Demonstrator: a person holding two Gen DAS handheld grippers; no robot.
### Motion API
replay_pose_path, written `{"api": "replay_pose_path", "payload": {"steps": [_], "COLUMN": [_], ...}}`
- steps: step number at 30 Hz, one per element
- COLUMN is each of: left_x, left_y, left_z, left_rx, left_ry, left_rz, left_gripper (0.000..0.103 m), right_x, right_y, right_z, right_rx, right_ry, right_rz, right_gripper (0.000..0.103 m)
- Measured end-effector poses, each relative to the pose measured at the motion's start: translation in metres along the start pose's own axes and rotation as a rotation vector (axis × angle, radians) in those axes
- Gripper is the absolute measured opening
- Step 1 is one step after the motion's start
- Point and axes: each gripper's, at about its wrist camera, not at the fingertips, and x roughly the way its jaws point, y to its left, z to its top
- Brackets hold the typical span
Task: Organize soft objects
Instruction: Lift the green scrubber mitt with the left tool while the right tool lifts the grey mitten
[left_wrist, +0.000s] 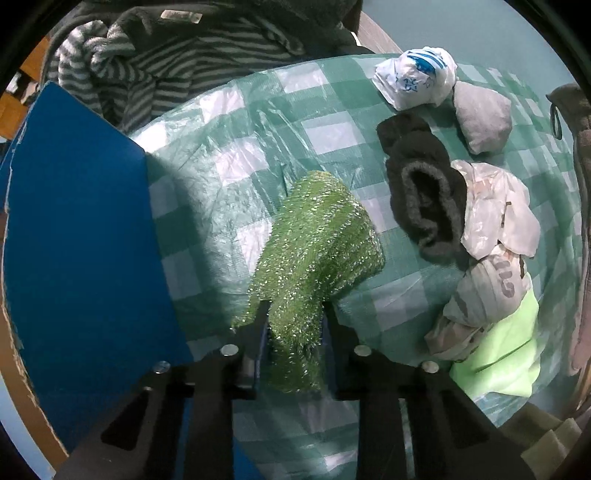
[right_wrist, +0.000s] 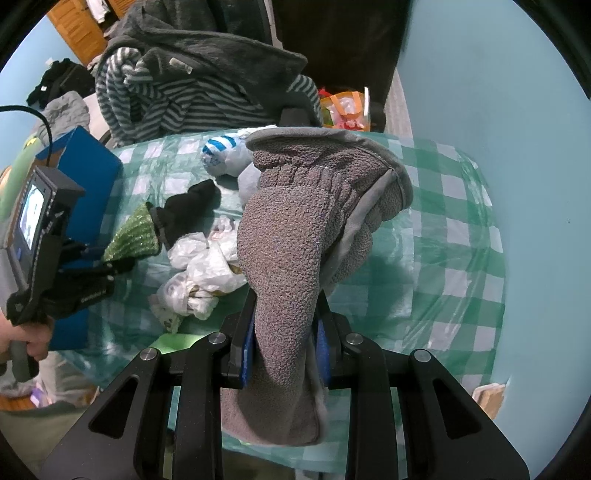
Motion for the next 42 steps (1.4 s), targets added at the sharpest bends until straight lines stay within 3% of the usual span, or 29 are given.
{"api": "replay_pose_path", "payload": {"steps": [10,26,42], "left_x": [-0.018,-0.105,-0.143], "left_y": [0.004,-0.001,0.043], "left_z": [-0.004,-0.031,-0.053], "left_rx": [-0.003,-0.025,-0.139], "left_ry": [-0.044,-0.200,-0.245], "left_rz": [-0.032,-0.066,-0.086], "left_gripper": [0.018,0.018,0.018], "right_x": [-0.008,-0.039,-0.056], "right_y": [0.010,0.042,0.086], "right_z": [0.004,0.020,0.035], "right_rx": [-0.024,-0.101,-0.176], "right_ry": [-0.011,-0.061,-0.087], "right_rz": [-0.005,-0.006,0.023], "right_gripper": [0.025,0.025,0.025]}}
